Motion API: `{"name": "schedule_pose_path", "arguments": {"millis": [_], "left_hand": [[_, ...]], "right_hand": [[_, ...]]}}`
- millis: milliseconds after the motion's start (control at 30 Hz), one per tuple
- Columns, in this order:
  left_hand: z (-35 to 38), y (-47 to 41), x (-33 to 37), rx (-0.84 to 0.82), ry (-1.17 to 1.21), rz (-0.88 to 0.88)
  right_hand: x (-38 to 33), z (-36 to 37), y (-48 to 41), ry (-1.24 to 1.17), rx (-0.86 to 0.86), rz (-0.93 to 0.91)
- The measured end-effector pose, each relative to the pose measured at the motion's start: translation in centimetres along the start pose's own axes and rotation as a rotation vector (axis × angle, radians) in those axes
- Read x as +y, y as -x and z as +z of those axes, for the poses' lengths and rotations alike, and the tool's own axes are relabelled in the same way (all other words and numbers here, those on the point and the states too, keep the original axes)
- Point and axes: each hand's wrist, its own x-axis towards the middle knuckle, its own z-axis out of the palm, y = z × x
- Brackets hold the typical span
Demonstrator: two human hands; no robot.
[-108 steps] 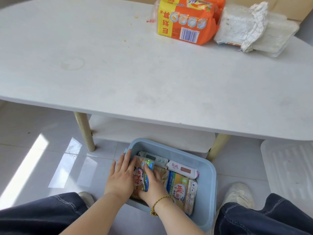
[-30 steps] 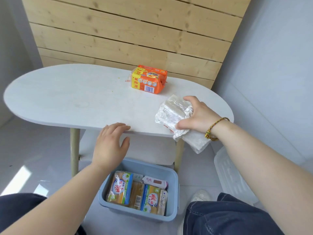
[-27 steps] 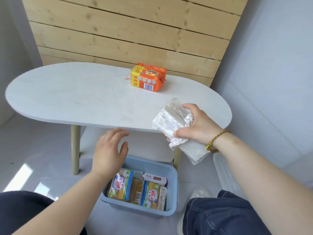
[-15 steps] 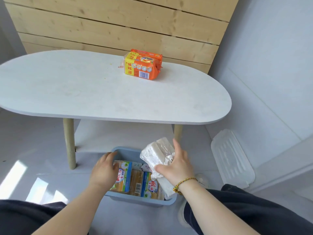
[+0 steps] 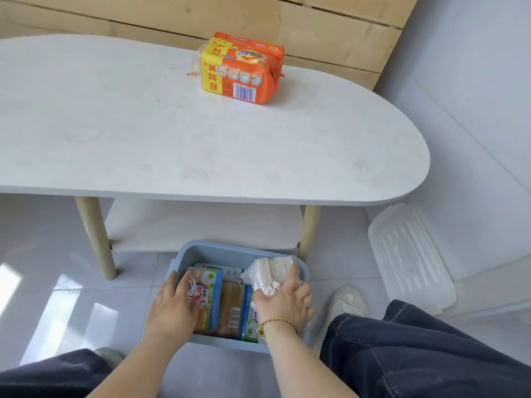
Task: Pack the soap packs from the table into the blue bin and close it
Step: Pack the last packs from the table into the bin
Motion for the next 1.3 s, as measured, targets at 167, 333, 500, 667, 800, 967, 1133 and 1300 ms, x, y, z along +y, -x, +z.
{"name": "schedule_pose_path", "arguments": {"millis": [167, 333, 500, 667, 800, 967, 1133, 1300], "left_hand": [[1.5, 0.0, -1.3, 0.003, -0.150, 0.069], [2.5, 0.0, -2.2, 0.004, -0.246, 0.096], [3.0, -0.4, -2.5, 0.005, -0.270, 0.089], [3.3, -0.4, -2.4, 0.036, -0.307, 0.064], [3.2, -0.4, -2.4, 0.011, -0.310, 0.054], [2.8, -0.2, -2.0, -0.007, -0.308, 0.060], [2.7, -0.2, -1.9, -0.019, -0.314, 0.048], [2.1, -0.3, -1.8, -0.043, -0.282, 0.070]], "right_hand": [[-0.1, 2.1, -0.6, 0.042, -0.006, 0.065], [0.3, 4.4, -0.8, 0.114, -0.067, 0.081], [0.5, 5.1, -1.2, 0.185, -0.164, 0.108], [0.2, 3.8, -0.9, 0.355, 0.134, -0.552], [-1.0, 3.3, -3.7, 0.738, -0.254, -0.972], [-1.5, 3.8, -4.4, 0.927, -0.269, -0.824], [-1.5, 4.2, -4.7, 0.949, -0.284, -0.727], [-2.0, 3.2, -4.9, 0.865, -0.317, -0.733]]}}
